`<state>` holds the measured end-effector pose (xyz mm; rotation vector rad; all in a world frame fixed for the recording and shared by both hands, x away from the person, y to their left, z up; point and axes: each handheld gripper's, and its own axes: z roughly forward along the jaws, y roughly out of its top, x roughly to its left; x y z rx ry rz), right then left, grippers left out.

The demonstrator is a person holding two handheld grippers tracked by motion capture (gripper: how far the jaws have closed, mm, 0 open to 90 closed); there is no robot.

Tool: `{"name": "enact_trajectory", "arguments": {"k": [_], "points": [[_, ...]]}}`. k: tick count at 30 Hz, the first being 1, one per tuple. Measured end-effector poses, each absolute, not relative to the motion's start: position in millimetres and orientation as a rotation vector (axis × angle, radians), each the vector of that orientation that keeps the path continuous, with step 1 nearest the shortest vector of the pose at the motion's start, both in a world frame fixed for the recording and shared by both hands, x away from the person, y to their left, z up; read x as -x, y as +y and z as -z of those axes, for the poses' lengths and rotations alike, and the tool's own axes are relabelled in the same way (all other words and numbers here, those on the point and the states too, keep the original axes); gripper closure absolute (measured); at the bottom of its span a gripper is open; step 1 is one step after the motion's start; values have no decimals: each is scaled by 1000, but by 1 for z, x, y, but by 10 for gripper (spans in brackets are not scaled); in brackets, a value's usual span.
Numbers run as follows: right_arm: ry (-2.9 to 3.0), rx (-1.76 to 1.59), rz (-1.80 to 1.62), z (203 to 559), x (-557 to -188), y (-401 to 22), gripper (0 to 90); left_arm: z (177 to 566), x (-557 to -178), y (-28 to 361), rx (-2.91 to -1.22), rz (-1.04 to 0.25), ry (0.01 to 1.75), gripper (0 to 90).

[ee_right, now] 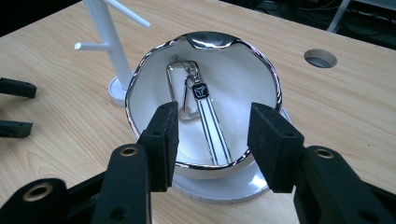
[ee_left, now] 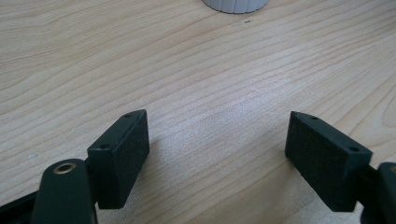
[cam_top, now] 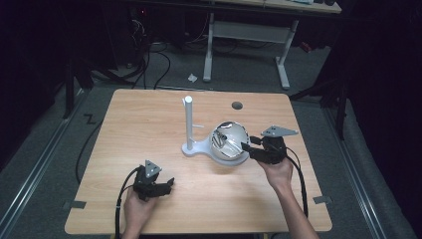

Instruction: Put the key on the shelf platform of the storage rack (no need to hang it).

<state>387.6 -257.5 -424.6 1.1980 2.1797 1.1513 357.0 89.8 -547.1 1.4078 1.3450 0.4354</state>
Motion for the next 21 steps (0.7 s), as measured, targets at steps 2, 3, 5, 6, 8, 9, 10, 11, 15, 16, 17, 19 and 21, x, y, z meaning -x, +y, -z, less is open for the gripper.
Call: {"name": "enact_trajectory", "arguments": {"k": [2, 3, 5, 6, 8, 9, 10, 11, 15, 16, 17, 19, 21], "points": [[2182, -1196, -1152, 423, -386, -259, 539, 547, -357, 90, -1408, -435, 1345, 223], [2182, -1196, -1152, 423, -386, -259, 539, 547, -357, 90, -1408, -435, 1345, 223], [2184, -1189, -1157, 423, -384, -260, 539, 547, -357, 90, -1407, -435, 1345, 223], [2184, -1193, -1159, 422, -382, -260, 539, 547, -357, 90, -1408, -435, 1345, 223], [2182, -1189, -1162, 421, -380, -261, 540, 547, -357, 90, -1408, -435, 1345, 223], [2163, -1196, -1189, 421, -376, -264, 540, 547, -357, 90, -1406, -435, 1346, 223], [2156, -1205, -1201, 421, -375, -266, 540, 547, -357, 90, -1408, -435, 1345, 223], [2156, -1205, -1201, 421, -375, -266, 540, 547, -357, 90, -1408, -435, 1345, 223], [2158, -1222, -1178, 422, -373, -271, 540, 547, -357, 90, -1408, -436, 1345, 223], [2143, -1224, -1198, 422, -371, -274, 540, 547, -357, 90, -1408, -435, 1345, 223], [2143, -1224, -1198, 422, -371, -274, 540, 547, -357, 90, -1408, -435, 1345, 223], [2139, -1235, -1204, 424, -367, -278, 540, 547, -357, 90, -1408, -435, 1345, 223], [2134, -1245, -1206, 426, -365, -281, 540, 547, -357, 90, -1408, -435, 1345, 223]]}}
